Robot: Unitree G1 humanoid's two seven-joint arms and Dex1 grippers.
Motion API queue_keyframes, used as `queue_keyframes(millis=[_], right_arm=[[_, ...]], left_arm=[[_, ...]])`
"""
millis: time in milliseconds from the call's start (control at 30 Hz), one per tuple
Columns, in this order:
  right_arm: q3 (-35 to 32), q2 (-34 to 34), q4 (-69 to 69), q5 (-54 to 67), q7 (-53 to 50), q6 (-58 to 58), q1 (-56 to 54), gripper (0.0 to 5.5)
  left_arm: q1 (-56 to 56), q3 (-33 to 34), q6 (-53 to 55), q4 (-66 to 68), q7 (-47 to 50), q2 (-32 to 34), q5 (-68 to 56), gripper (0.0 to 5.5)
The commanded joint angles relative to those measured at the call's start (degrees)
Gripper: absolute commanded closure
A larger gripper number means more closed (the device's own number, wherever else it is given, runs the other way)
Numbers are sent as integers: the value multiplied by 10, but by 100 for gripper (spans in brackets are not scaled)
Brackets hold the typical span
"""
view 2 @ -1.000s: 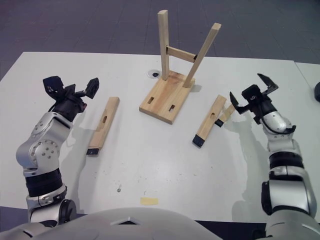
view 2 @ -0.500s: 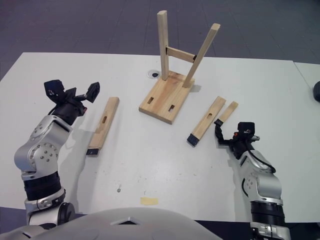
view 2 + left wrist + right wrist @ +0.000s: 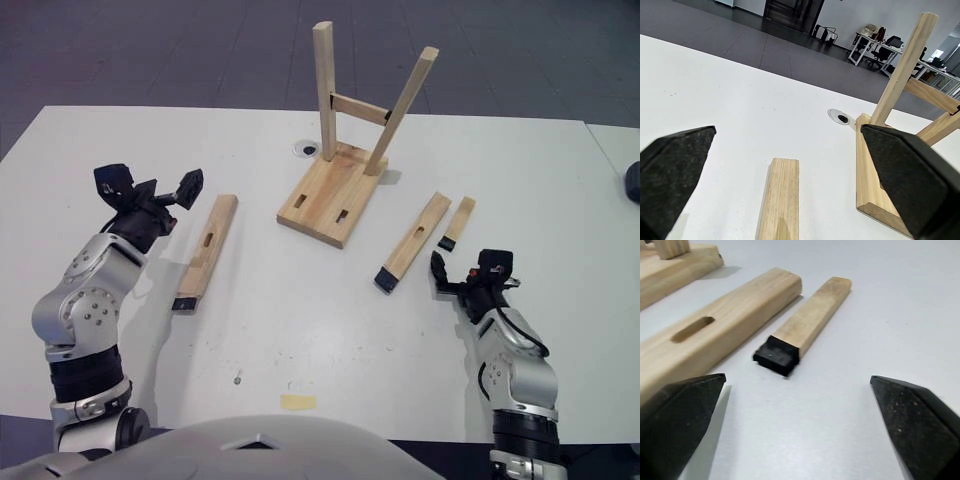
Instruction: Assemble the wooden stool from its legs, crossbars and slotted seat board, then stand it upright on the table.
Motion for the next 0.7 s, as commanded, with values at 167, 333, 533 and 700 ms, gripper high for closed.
queue_keyframes(millis=[167,333,533,700], right_arm=[[32,30,1,-52,-100,144,-68,10],[-27,95,-16,-30,-210,286,-113,87],[-59,127,-47,-50,-273,363,-115,170],[-56,99,-12,-75,-246,342,-109,251]], left_arm=[[-5,-1,0,13,-2,7,12,10],[-9,-7,0,13,-8,8,13,10],[-9,-7,-3,17,-12,8,16,10],[-9,-10,-4,17,-16,4,22,10]])
